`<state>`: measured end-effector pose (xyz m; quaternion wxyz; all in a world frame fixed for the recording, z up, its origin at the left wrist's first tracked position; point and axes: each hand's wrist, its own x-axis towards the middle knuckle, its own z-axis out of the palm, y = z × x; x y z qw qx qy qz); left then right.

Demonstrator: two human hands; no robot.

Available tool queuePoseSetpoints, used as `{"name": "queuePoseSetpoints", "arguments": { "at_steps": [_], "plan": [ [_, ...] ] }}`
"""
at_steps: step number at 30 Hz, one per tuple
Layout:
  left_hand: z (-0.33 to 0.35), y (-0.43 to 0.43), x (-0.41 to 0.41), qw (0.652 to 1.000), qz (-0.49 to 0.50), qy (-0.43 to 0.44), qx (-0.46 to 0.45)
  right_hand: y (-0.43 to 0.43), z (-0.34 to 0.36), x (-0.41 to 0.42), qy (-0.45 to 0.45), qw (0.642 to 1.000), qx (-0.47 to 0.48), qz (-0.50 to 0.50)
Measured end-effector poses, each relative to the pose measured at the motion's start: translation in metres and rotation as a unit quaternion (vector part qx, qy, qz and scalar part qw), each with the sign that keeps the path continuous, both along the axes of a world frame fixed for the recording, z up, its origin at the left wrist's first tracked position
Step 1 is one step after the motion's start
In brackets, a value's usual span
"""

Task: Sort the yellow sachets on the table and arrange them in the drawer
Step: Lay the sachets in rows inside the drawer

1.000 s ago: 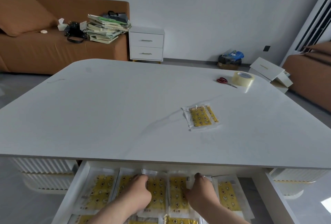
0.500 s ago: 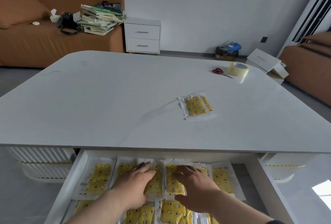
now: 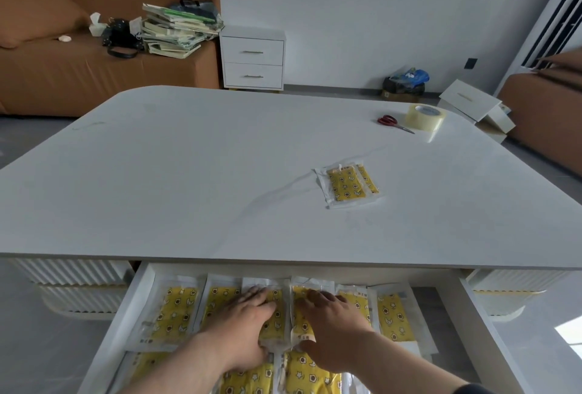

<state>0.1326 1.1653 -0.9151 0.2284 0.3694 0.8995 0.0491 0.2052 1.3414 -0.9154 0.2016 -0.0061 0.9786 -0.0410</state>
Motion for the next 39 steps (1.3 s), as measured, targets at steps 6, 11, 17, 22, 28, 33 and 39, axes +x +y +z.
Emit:
{"name": "queuePoseSetpoints", "arguments": {
  "at_steps": [6, 11, 17, 22, 28, 33, 39],
  "plan": [
    [-0.002, -0.002, 0.000, 1.000, 0.024, -0.013, 0.000, 0.002, 0.008, 0.003, -0.001, 0.998, -0.036, -0.054],
    [0.008, 0.009, 0.001, 0.967, 0.239, -0.053, 0.073, 0.008, 0.006, -0.002, 0.032, 0.945, -0.159, -0.285],
    [0.015, 0.011, -0.008, 0.925, 0.320, -0.126, 0.163, 0.007, 0.006, -0.010, 0.048, 0.894, -0.247, -0.371],
    [0.011, 0.005, -0.012, 0.922, 0.330, -0.123, 0.163, 0.011, 0.008, -0.007, 0.047, 0.904, -0.237, -0.352],
    [0.012, 0.000, -0.001, 0.997, 0.061, 0.023, 0.031, 0.015, 0.011, 0.012, 0.003, 0.999, -0.046, -0.025],
    [0.006, 0.000, 0.001, 0.999, -0.018, 0.018, -0.024, 0.010, 0.007, 0.010, 0.018, 0.999, -0.001, 0.030],
    [0.002, -0.001, 0.001, 0.999, -0.027, 0.039, -0.024, 0.006, 0.004, 0.007, 0.038, 0.997, 0.021, 0.057]
  ]
}}
